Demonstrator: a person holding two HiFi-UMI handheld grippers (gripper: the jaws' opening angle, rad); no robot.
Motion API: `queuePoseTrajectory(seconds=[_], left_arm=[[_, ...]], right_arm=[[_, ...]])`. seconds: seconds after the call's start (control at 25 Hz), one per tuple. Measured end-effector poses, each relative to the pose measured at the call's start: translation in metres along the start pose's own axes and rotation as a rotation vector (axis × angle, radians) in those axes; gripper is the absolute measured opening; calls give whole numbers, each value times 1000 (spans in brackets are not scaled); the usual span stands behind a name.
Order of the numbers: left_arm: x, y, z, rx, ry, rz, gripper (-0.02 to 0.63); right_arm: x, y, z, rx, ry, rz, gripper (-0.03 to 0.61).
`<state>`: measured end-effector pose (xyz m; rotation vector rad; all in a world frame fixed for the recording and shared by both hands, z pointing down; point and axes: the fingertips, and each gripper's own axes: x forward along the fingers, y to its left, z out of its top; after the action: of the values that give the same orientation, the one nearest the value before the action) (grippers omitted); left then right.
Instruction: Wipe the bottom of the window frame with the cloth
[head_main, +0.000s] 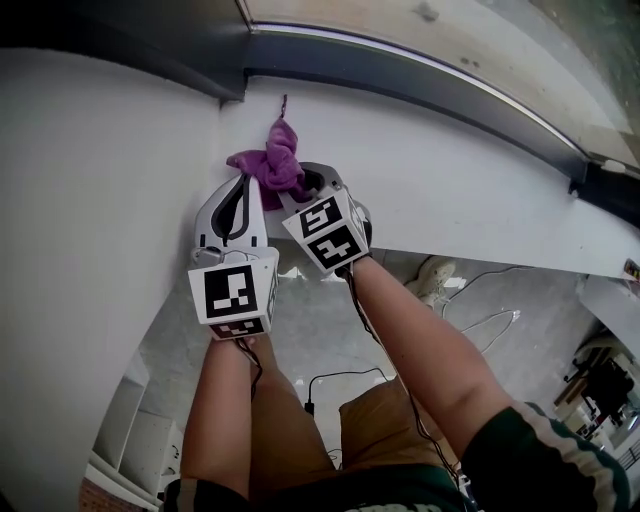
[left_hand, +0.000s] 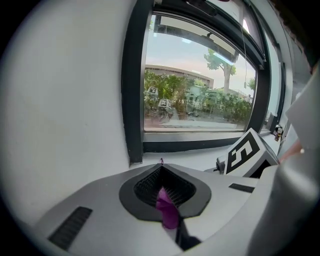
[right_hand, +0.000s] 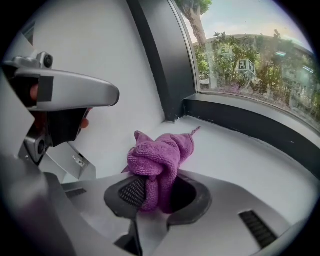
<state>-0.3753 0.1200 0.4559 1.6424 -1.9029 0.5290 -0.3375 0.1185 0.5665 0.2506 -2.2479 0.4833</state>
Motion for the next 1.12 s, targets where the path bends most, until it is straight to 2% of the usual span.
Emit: queuePoseTrajectory(seconds=[0.4,0.64,0.88,1.12], left_arm=[[-1,10,-1,-7,6,11,9],[-6,5,4,6,3,6,9],[-13,-2,23,28,-13,-7,9],[-33,-25,53,47,-50,-15,9]], right_arm=[[9,6,7,-19,-5,22,112],[3,7,10,35,-43,48,112],[-20,4,40,2,-115,54,112],[-70,3,73,-28,-172,40,112]])
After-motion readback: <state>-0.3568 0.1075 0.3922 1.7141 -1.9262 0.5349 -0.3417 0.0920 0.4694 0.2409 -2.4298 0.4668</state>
